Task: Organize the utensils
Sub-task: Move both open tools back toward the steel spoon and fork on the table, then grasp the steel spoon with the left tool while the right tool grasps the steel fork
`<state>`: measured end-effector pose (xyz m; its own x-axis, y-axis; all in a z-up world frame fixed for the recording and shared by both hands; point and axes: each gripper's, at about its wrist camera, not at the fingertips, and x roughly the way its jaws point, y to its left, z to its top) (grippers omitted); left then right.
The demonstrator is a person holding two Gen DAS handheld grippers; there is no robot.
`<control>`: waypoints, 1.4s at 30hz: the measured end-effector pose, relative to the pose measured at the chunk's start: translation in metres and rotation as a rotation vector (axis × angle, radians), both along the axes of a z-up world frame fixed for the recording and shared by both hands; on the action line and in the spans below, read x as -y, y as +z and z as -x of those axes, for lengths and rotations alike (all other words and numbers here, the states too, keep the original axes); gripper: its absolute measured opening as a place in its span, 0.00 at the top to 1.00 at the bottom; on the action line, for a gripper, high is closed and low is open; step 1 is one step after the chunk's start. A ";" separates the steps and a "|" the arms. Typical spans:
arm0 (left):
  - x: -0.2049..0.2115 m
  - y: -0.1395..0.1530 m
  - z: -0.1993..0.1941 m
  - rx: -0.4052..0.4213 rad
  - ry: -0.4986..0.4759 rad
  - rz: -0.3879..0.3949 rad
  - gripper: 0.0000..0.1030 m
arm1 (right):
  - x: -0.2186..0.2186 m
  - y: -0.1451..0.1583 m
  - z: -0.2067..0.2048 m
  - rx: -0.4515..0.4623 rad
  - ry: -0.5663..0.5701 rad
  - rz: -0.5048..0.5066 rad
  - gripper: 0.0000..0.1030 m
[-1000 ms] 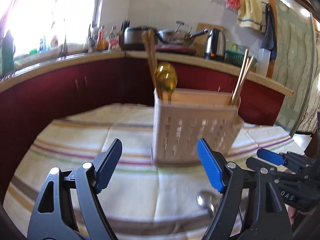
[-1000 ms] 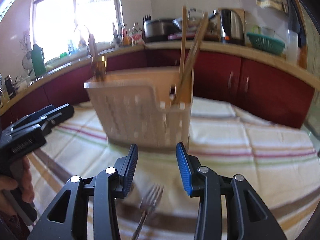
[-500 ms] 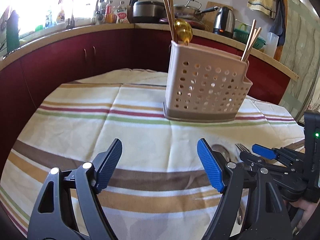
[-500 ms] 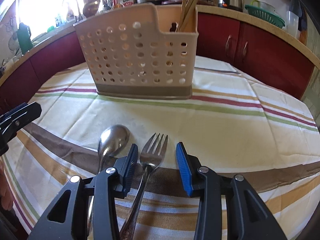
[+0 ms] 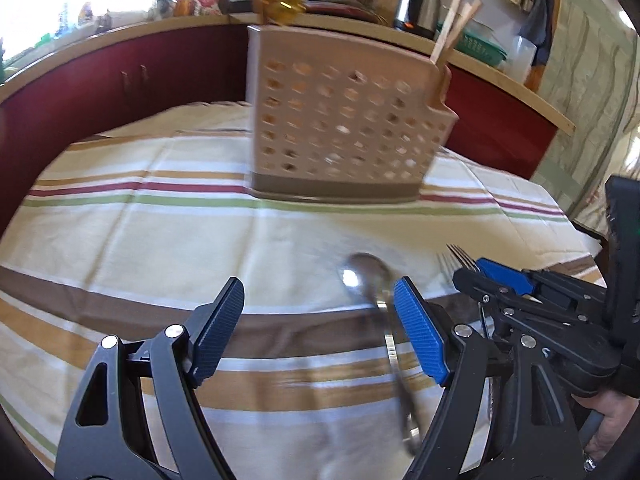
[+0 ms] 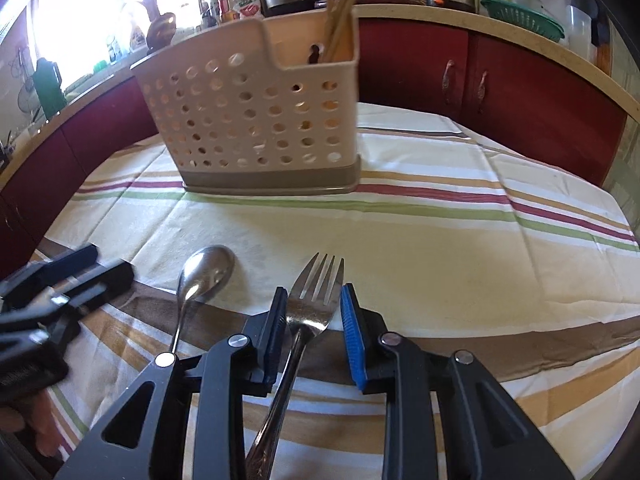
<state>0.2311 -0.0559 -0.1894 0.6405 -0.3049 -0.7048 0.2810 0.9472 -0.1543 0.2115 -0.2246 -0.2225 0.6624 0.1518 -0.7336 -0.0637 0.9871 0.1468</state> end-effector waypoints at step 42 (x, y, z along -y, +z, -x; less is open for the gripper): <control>0.019 0.015 0.017 0.125 -0.029 0.017 0.65 | 0.030 0.033 0.031 0.168 -0.010 -0.049 0.75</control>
<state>0.2140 -0.0745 -0.1741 0.7137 -0.3357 -0.6148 0.3263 0.9359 -0.1323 0.1810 -0.2542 -0.1891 0.7765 0.1780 -0.6045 -0.0819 0.9796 0.1833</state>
